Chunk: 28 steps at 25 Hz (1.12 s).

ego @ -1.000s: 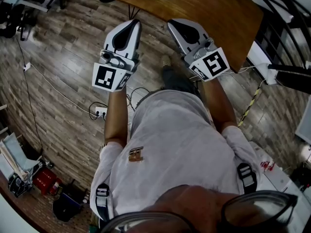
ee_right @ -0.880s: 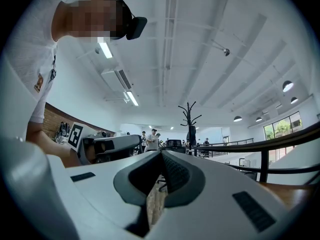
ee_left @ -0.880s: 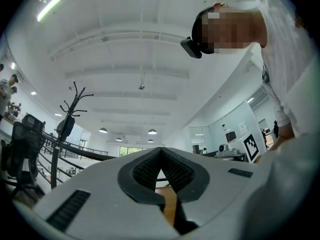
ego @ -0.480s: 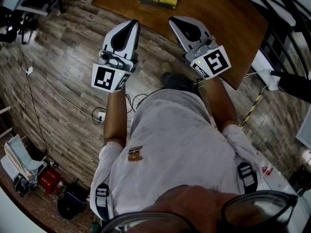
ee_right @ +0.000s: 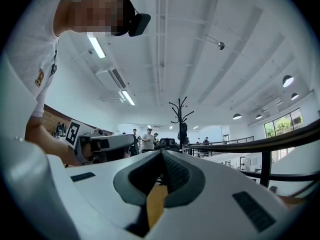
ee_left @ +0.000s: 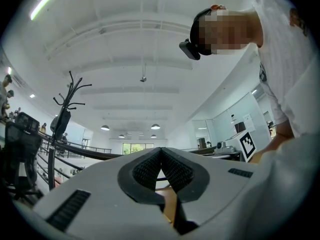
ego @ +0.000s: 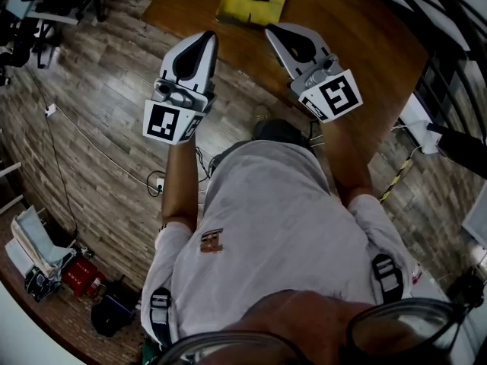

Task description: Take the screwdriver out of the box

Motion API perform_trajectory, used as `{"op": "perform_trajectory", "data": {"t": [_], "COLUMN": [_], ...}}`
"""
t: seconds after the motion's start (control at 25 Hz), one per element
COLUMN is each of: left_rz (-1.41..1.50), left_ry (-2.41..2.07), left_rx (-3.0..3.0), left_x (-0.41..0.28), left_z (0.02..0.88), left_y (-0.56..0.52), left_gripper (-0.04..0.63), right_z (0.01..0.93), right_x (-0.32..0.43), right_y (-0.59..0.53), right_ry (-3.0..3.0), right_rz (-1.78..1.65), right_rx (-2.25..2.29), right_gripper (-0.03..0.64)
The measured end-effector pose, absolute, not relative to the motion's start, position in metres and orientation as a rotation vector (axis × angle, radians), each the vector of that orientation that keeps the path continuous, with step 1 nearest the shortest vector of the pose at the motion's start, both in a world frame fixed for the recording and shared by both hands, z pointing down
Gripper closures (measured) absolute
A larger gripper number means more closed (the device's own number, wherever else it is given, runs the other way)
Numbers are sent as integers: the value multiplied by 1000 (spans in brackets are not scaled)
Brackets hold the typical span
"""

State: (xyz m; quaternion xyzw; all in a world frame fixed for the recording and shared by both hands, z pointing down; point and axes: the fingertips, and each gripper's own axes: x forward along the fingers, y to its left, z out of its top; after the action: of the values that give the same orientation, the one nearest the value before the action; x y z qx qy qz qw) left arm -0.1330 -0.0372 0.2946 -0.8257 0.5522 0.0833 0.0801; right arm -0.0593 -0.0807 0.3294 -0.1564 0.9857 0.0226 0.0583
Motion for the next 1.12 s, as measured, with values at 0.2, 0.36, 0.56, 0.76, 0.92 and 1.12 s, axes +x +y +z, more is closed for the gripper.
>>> {"op": "perform_trajectory", "data": {"t": [0.2, 0.36, 0.56, 0.76, 0.92, 1.12], "left_rz": [225, 213, 185, 153, 123, 30], "left_ry": [1657, 1654, 1644, 1626, 1601, 1532], "left_rx": [-2468, -2471, -2486, -2509, -2533, -2588], "left_x": [-132, -131, -133, -136, -140, -144], "left_z": [297, 295, 297, 301, 305, 321], "left_y": [-75, -91, -115, -133, -150, -177], "left_gripper": [575, 575, 575, 575, 575, 576], "right_z": [328, 325, 325, 327, 328, 333], "right_x": [-57, -55, -57, -61, -64, -71], "right_y": [-121, -138, -158, -171, -184, -204], "right_ry": [2976, 2976, 2983, 2995, 3000, 3004], "right_rz": [58, 54, 52, 53, 57, 58], "right_rx": [-478, -484, -490, -512, -541, -600], "right_gripper": [584, 584, 584, 584, 584, 584]}}
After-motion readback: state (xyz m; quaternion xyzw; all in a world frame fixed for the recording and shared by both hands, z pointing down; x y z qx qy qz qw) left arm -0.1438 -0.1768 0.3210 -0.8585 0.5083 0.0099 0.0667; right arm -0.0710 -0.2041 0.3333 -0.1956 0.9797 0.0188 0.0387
